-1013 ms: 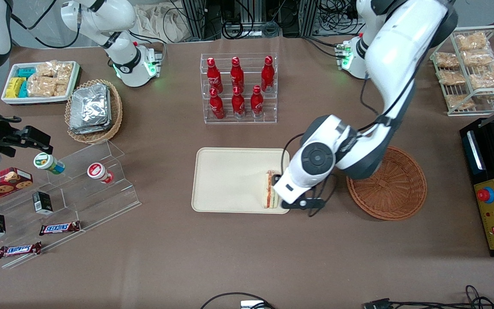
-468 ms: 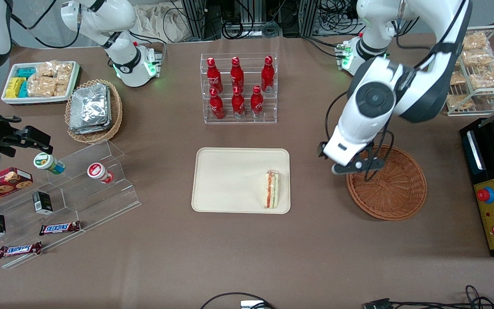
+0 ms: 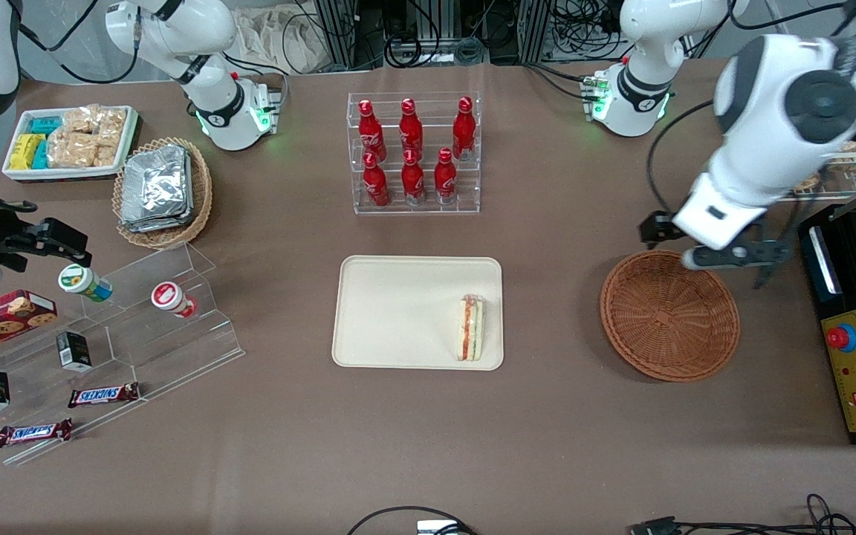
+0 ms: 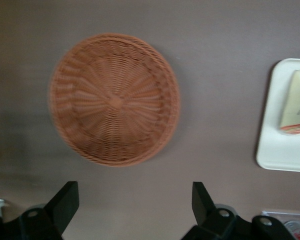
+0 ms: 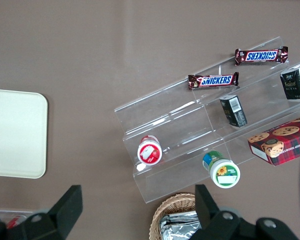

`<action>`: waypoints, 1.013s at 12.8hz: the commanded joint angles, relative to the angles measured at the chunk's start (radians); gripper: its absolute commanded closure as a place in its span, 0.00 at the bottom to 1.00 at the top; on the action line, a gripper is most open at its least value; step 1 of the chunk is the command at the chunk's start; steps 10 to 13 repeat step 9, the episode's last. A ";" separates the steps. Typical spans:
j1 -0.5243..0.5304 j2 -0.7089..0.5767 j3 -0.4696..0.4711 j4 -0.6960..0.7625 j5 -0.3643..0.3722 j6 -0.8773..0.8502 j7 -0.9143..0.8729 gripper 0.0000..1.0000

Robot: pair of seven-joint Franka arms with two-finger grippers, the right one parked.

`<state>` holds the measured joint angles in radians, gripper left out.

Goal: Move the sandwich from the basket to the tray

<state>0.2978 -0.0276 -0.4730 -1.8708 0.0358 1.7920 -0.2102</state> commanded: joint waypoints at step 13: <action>-0.247 0.163 0.343 0.347 -0.016 -0.247 0.198 0.00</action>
